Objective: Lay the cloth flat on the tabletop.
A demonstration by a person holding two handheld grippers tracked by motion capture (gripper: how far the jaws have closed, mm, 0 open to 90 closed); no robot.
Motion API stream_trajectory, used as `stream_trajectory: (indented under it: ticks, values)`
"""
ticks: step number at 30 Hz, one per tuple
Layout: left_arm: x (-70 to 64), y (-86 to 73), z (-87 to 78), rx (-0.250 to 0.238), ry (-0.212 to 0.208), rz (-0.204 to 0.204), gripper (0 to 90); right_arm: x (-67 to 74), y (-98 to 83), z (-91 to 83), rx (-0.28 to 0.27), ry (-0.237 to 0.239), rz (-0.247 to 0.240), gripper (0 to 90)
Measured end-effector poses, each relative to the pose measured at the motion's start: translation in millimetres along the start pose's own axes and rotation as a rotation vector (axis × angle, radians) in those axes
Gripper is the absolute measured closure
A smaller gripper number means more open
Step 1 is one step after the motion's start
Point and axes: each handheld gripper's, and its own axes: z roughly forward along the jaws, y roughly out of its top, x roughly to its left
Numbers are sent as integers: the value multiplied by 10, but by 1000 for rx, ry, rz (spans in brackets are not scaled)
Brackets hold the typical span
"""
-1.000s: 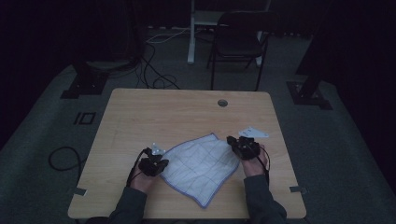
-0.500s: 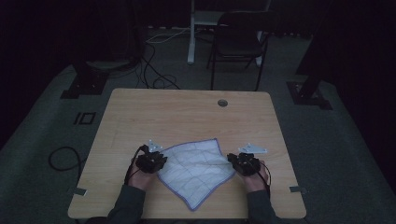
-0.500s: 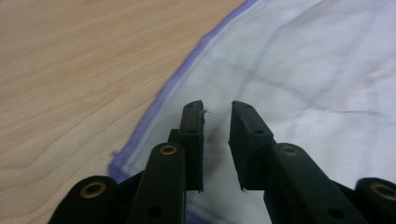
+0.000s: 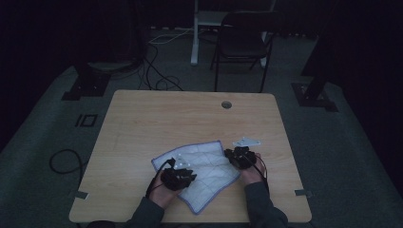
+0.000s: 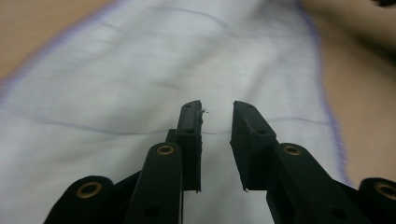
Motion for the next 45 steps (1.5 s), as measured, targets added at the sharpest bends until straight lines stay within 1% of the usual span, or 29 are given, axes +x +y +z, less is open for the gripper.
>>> stream_trajectory:
  ticks: [1,2,3,4,5,7,10,11,12,14,16,18,21,22,24,27,30,36,40,42,43,44,45]
  values:
    - [-107,-26,63,17,-31,22,741,24,-5,66,15,5,-10,846]
    - [-107,-26,63,17,-31,22,741,24,-5,66,15,5,-10,846]
    - [-199,-57,115,29,-53,41,745,34,-6,127,26,10,-11,850]
    - [-199,-57,115,29,-53,41,748,34,-6,127,26,10,-11,850]
    - [-243,-73,138,38,-63,51,749,35,-5,157,32,10,-11,850]
    - [-301,-103,170,56,-67,72,759,24,4,239,53,10,-10,853]
    - [-316,-123,184,65,-61,80,771,12,2,286,66,11,-14,853]
    - [-316,-138,195,74,-56,83,793,0,-9,332,81,13,-13,853]
    - [-315,-149,194,68,-55,78,793,0,-9,332,81,13,-13,853]
    - [-304,-165,179,70,-51,80,838,-16,-13,352,78,20,-7,855]
    - [-299,-180,159,76,-47,90,851,-15,1,356,86,12,-19,857]
    - [-289,-198,133,84,-45,99,870,-8,30,366,101,-18,-46,858]
    - [-256,-233,91,87,-46,96,877,-22,52,379,110,-35,-57,862]
    - [-244,-243,80,87,-47,101,878,-31,57,381,112,-36,-58,865]
    - [-203,-273,35,94,-42,106,880,-54,61,382,113,-39,-54,867]
    - [-134,-310,-26,104,-22,111,880,-98,58,378,108,-46,-34,870]
    - [-59,-337,-74,109,0,104,880,-126,54,377,103,-52,-20,871]
    - [54,-374,-125,100,40,94,878,-147,55,379,98,-50,-10,870]
    - [99,-375,-146,106,63,82,874,-168,59,382,93,-40,6,869]
    - [102,-372,-146,105,72,77,853,-162,63,373,91,-34,9,870]
    - [109,-358,-143,94,70,53,853,-151,71,357,78,-30,6,869]
    - [97,-322,-134,64,60,32,827,-134,116,309,39,-30,4,868]
    - [82,-296,-125,52,59,35,824,-140,137,303,32,-34,6,867]
